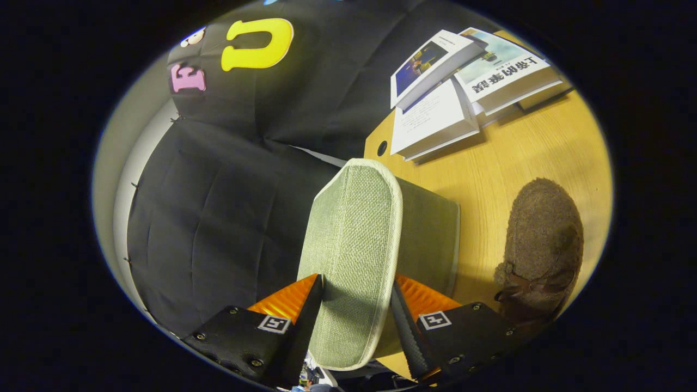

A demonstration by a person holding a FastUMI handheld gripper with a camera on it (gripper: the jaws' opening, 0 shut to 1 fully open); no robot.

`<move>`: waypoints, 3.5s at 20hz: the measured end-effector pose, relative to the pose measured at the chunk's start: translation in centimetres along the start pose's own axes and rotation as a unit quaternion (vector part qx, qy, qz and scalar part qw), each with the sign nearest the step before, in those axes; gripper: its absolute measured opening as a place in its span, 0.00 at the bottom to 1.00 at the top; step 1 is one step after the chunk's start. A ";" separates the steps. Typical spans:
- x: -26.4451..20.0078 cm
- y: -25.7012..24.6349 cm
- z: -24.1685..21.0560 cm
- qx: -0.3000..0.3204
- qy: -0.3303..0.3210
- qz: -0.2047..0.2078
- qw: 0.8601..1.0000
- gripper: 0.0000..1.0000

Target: Open the storage box then place both shoes into the box .Put the left shoe in first, then the right shoe, with the right side of both shoes facing outward in a uniform manner.

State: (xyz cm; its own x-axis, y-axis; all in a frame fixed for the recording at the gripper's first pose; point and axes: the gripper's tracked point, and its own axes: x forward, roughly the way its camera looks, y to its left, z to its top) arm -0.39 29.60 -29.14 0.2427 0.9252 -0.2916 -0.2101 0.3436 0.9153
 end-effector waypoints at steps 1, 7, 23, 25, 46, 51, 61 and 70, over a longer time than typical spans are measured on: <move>0.2 0.1 0.0 0.000 0.001 0.008 1.000 0.62; -2.4 2.1 1.6 0.038 -0.010 0.035 0.999 0.08; 1.2 18.2 4.2 -0.116 -0.006 0.019 0.993 0.08; 3.0 20.2 3.6 -0.132 0.005 0.018 0.991 0.10; 12.0 25.8 0.1 -0.195 0.028 0.012 0.980 0.96; 6.6 23.3 2.8 -0.228 -0.007 -0.024 0.973 0.96; -4.8 12.0 7.7 -0.250 -0.087 -0.158 0.951 0.96; -12.1 1.7 7.0 -0.250 -0.078 -0.272 0.926 0.96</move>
State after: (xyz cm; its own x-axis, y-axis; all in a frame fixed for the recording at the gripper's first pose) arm 2.92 17.86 -22.08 0.5675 0.5718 -0.5925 -0.4193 0.8199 0.3897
